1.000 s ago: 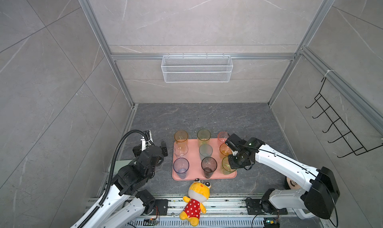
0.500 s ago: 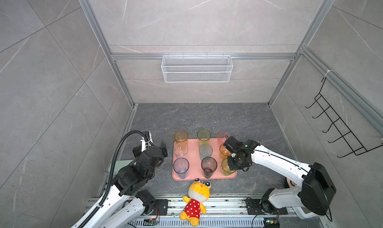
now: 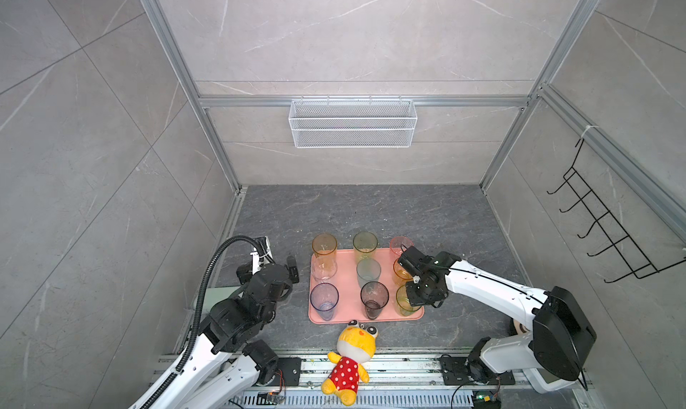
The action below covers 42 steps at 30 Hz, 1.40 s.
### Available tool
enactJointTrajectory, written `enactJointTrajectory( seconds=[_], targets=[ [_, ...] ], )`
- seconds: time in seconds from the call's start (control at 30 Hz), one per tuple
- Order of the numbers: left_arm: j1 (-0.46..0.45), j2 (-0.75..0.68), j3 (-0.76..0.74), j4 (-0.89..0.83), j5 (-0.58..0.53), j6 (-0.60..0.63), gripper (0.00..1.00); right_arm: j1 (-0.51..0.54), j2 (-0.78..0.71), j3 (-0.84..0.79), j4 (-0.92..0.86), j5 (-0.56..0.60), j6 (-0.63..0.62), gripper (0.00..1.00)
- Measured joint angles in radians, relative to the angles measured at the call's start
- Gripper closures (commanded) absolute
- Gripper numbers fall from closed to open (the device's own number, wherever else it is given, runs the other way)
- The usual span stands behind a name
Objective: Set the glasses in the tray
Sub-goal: 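Lower the green glass onto the tray's corner nearest the robot, then open the right gripper and raise it off the green glass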
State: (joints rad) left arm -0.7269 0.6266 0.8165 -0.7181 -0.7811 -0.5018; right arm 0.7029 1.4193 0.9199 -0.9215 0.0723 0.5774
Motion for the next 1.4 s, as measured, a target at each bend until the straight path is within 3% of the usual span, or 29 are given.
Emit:
enactJointTrajectory(
  seconds=[0.37,0.83,1.07,1.27,1.4],
  targets=[
    [0.000,-0.008,-0.002,-0.006,-0.001,0.000,0.00,0.000,-0.002,0.000,0.004,0.001,0.010,0.61],
    [0.000,-0.012,0.034,-0.004,-0.024,0.021,0.00,0.000,-0.187,0.219,-0.114,0.093,-0.039,0.48],
    [0.000,-0.010,0.050,0.106,-0.037,0.147,0.00,0.000,-0.293,0.298,-0.104,0.256,-0.091,0.41],
    [0.022,-0.007,-0.008,0.341,-0.062,0.359,0.00,0.000,-0.446,0.203,0.084,0.457,-0.175,0.17],
    [0.120,0.025,-0.071,0.491,-0.051,0.470,0.01,-0.002,-0.569,0.056,0.283,0.608,-0.258,0.01]
  ],
)
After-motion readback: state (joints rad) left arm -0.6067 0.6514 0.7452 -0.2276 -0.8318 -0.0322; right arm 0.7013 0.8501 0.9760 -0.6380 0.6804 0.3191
